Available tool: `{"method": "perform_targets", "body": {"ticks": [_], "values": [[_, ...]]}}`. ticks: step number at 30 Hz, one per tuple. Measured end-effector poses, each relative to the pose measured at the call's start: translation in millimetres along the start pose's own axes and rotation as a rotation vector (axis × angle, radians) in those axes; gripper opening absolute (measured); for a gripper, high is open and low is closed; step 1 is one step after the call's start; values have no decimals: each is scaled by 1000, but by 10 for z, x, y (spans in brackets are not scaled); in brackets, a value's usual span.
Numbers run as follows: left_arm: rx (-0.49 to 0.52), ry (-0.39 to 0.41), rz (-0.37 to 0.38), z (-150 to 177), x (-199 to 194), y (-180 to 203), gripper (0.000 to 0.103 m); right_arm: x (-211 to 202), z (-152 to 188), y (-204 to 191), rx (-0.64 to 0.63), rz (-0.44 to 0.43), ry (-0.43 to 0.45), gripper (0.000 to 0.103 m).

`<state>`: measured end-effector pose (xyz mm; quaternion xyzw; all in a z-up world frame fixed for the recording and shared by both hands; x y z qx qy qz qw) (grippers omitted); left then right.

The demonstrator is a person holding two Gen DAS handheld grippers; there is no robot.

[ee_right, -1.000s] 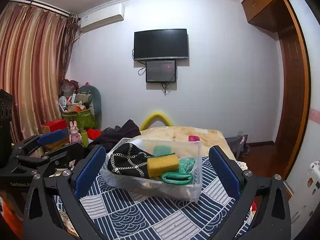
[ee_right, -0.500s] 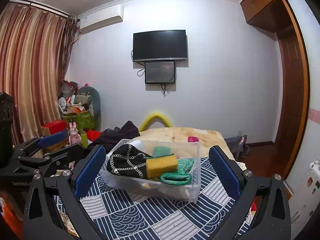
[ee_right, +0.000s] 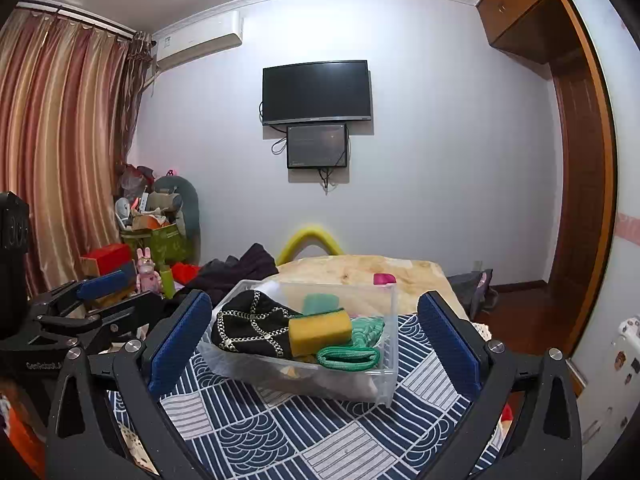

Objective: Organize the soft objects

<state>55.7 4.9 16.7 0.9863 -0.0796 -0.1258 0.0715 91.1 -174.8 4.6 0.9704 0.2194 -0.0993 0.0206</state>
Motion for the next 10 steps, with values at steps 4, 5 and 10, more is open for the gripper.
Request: {"method": "perform_targets", "body": {"ticks": [4, 5, 10], "values": [[4, 0, 3, 4, -6, 6, 101, -3, -1, 1, 0, 0, -1, 103], [8, 0, 2, 6, -8, 13, 101, -6, -1, 4, 1, -1, -1, 103], [16, 6, 0, 10, -18, 36, 101, -6, 4, 1, 1, -1, 0, 103]]}}
Point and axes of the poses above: each gripper's, at about its wrist camera, not at the fingertips, and x roughly the way its jaws point, y to its right, z to its underside, the point moved 2 cm from there along x, roughly the way its jaws point, and after that the axes turned 6 degrees about z, right-handed, at the moved point
